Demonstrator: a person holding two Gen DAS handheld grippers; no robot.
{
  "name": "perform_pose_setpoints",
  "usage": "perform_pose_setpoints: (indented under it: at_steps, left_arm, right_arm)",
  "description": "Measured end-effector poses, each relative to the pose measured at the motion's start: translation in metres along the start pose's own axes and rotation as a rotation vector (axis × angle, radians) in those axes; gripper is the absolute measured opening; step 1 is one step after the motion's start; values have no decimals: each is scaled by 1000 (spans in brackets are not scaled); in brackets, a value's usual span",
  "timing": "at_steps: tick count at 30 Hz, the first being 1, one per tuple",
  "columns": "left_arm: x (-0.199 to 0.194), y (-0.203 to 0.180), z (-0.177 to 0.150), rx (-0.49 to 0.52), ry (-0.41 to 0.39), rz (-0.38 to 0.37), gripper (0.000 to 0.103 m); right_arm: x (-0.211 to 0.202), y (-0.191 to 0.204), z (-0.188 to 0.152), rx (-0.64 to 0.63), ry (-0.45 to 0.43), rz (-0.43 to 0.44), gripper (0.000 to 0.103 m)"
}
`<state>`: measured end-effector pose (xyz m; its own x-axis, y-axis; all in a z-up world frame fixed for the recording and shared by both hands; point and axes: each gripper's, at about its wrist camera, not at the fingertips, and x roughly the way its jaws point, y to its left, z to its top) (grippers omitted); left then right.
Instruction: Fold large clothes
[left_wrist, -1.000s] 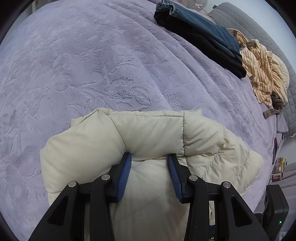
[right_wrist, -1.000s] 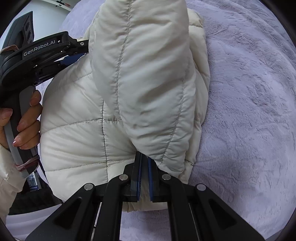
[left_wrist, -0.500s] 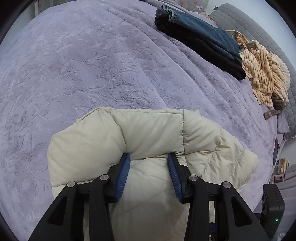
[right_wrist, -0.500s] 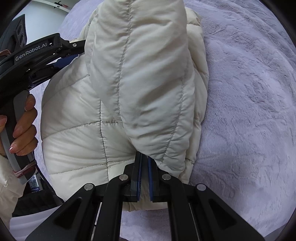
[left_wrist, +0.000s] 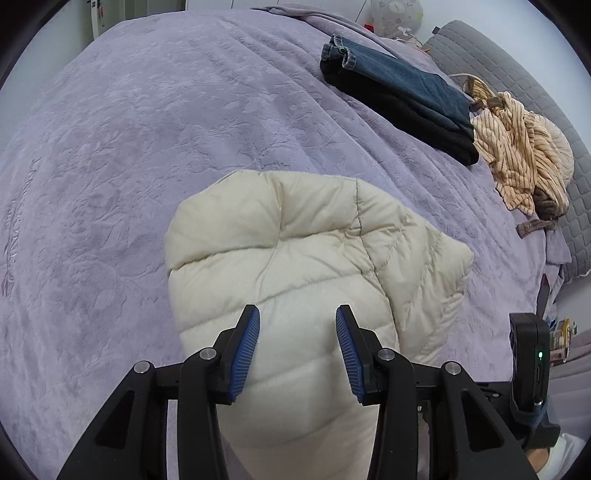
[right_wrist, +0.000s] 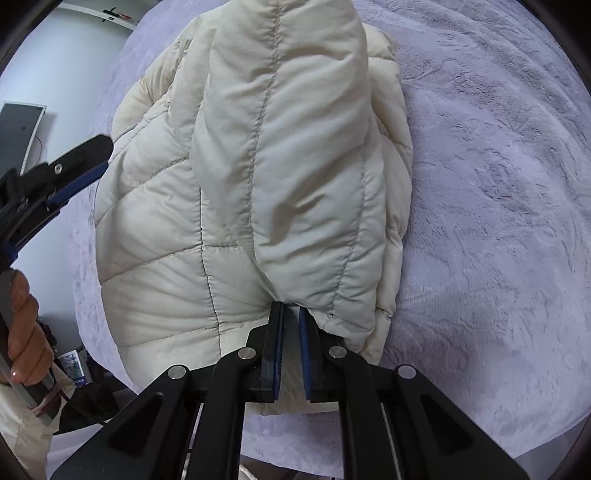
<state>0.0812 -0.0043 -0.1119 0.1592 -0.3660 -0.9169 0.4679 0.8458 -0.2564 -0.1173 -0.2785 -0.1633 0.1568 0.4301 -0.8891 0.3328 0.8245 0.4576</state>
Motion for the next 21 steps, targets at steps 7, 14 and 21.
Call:
perform_pose_setpoints:
  at_steps: [7, 14, 21]
  left_arm:
    - [-26, 12, -36, -7, 24, 33, 45]
    - [-40, 20, -53, 13, 20, 37, 45]
    - [-57, 21, -58, 15, 17, 54, 45]
  right_arm:
    - [-17, 11, -4, 11, -27, -19, 10]
    - [-35, 19, -10, 22, -67, -48, 10]
    - [-63, 36, -12, 17, -111, -65, 10]
